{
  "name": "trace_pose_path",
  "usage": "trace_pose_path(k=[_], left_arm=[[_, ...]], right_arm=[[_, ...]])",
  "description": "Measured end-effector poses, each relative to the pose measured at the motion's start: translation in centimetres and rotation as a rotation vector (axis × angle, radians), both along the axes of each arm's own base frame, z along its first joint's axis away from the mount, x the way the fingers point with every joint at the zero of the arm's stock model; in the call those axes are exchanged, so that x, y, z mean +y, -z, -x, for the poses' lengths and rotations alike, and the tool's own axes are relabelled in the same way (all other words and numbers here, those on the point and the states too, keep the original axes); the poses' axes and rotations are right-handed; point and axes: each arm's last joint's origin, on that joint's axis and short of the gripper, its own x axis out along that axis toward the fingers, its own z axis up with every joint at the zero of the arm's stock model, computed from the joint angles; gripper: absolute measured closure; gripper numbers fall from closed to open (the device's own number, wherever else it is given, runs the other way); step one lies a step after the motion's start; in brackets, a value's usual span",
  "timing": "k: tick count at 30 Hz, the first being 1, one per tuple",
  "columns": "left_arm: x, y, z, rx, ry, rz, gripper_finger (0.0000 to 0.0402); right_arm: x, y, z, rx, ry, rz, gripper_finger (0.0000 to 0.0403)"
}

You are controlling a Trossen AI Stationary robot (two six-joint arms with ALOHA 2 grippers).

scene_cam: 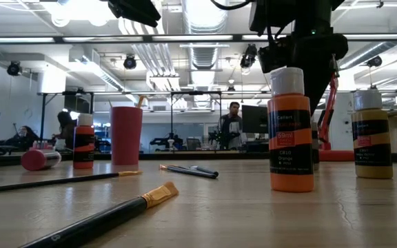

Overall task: Pick & Place Paint Supplies
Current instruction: Put the black paint bottle into the yellow bin

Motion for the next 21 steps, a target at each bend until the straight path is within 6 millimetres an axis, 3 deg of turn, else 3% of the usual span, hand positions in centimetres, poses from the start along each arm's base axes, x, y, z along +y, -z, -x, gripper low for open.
trace_pose_path(k=[21], left_arm=[[0.0, 0.07, 0.04, 0.008, 0.0, 0.0, 0.0142]], right_arm=[[0.0, 0.3, -0.06, -0.013, -0.003, 0.001, 0.0195]])
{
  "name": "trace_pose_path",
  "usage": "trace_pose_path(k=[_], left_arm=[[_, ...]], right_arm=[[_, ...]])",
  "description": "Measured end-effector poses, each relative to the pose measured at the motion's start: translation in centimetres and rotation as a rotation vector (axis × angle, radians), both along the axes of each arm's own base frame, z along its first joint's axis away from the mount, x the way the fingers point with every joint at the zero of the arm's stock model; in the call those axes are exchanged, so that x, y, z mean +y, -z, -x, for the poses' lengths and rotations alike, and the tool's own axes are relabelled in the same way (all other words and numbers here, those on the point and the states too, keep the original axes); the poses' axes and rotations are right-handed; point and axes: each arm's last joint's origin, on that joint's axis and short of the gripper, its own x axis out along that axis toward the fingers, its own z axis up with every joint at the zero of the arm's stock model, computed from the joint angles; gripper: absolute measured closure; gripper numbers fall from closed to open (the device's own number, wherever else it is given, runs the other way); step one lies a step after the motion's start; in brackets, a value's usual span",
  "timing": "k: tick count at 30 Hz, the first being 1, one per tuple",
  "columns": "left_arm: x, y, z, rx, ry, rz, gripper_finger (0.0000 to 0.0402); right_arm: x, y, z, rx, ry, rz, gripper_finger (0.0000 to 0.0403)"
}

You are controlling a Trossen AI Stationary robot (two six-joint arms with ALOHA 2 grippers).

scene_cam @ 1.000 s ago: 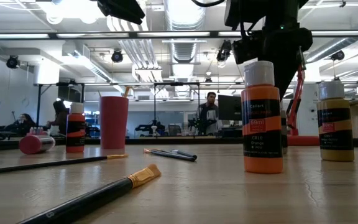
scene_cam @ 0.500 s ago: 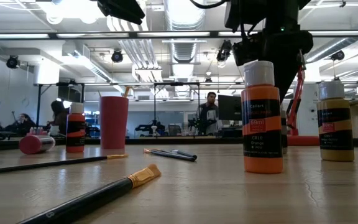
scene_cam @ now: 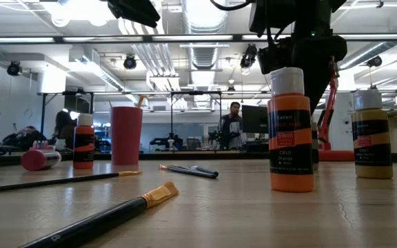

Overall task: Pick & Place Paint Supplies
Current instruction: Put the black paint bottle into the yellow bin

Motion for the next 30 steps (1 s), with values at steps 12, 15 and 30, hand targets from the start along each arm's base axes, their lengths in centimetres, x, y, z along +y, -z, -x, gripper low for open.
trace_pose_path(k=[12, 15, 30], left_arm=[[0.0, 0.0, 0.0, 0.003, 0.0, 0.0, 0.0142], [0.0, 0.0, 0.0, 0.003, 0.0, 0.0, 0.0142], [0.2, 0.0, 0.1, 0.002, -0.047, -0.028, 0.0142]], right_arm=[[0.0, 0.0, 0.0, -0.003, -0.021, 0.006, 0.0292], [0.0, -0.1, 0.0, 0.005, -0.035, 0.005, 0.0292], [1.3, -8.0, 1.3, 0.048, -0.166, 0.012, 0.0292]])
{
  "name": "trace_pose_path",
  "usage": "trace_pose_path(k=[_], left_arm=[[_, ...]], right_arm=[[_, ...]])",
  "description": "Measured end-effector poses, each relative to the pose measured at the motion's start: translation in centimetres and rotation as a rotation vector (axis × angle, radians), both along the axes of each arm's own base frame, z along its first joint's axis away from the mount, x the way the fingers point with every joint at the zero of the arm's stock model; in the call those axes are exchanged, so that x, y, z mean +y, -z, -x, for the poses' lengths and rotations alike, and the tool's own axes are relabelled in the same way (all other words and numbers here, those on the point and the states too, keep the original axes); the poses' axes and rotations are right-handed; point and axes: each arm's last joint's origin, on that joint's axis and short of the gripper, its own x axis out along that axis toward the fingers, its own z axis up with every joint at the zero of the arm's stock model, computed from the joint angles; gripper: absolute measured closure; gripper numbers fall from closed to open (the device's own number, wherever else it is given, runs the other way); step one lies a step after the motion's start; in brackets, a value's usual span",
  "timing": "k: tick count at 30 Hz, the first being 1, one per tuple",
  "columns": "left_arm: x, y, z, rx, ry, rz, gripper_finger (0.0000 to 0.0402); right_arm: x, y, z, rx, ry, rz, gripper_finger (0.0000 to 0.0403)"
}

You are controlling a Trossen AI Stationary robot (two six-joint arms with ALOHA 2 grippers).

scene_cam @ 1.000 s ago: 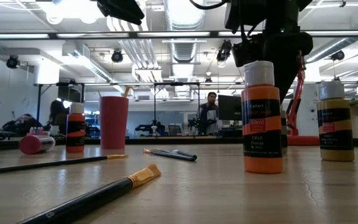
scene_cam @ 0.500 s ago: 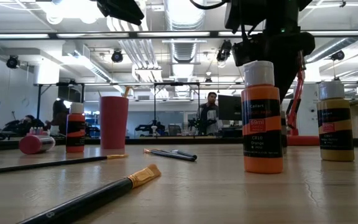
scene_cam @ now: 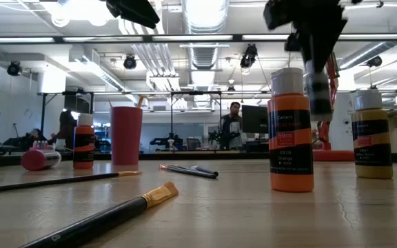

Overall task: Pick & Place Paint Supplies
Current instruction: Put the black paint bottle into the yellow bin

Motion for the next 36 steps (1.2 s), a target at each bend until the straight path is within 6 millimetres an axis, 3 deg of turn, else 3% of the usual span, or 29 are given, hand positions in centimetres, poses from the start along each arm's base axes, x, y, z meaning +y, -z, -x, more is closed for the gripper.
trace_pose_path(k=[7, 13, 29, 36], left_arm=[[0.0, 0.0, 0.0, -0.002, -0.001, 0.002, 0.0142], [0.0, 0.0, 0.0, -0.005, -0.001, 0.002, 0.0142], [0.0, -0.2, -0.1, -0.033, -0.001, 0.003, 0.0142], [0.0, -0.2, -0.1, -0.032, -0.001, 0.004, 0.0142]], right_arm=[[2.4, -4.1, 3.7, -0.142, 0.068, -0.05, 0.0292], [4.8, -5.9, 7.3, -0.204, 0.151, -0.132, 0.0292], [11.1, -5.7, 13.9, -0.023, 0.27, -0.154, 0.0292], [13.4, -5.1, 15.1, 0.017, 0.475, -0.169, 0.0292]])
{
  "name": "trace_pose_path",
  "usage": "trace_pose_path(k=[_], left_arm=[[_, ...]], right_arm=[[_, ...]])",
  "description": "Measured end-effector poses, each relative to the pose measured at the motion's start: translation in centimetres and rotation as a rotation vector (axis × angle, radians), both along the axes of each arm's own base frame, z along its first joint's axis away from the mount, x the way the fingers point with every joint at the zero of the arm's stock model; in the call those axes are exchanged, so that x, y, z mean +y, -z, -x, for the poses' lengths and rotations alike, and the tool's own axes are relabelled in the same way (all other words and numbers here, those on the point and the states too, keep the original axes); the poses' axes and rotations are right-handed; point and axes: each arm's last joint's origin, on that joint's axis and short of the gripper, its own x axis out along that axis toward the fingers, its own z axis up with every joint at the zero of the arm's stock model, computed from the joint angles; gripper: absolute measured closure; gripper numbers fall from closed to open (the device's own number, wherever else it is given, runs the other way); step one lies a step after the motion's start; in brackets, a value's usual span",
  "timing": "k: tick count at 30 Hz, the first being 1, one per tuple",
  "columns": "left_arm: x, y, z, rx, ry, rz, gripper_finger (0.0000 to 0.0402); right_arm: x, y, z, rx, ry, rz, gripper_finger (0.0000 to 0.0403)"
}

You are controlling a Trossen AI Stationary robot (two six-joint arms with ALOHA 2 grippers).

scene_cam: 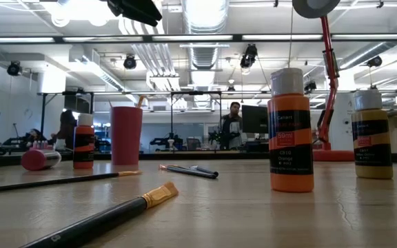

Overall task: Pick & Place Paint Supplies
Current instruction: Put the black paint bottle into the yellow bin

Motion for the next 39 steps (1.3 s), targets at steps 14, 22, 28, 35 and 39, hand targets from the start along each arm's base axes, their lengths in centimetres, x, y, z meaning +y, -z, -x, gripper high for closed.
trace_pose_path(k=[14, 22, 28, 35, 39], left_arm=[[0.0, -0.2, -0.1, -0.026, -0.006, 0.01, 0.0142], [0.0, -0.3, -0.2, -0.047, -0.01, 0.018, 0.0142], [0.0, -0.3, -0.2, -0.05, -0.012, 0.021, 0.0142], [0.0, -0.4, -0.2, -0.067, -0.012, 0.021, 0.0142], [0.0, -0.5, -0.2, -0.069, -0.012, 0.022, 0.0142]], right_arm=[[5.2, 3.1, 0.3, 0.239, 0.272, 0.005, 0.0292], [7.5, 3.9, 1.2, 0.219, 0.337, -0.024, 0.0292], [7.8, 4.7, 1.8, 0.157, 0.375, 0.021, 0.0292], [8.2, 6.7, 2.0, 0.134, 0.382, 0.0, 0.0292], [8.5, 7.8, 2.0, 0.129, 0.375, -0.021, 0.0292]])
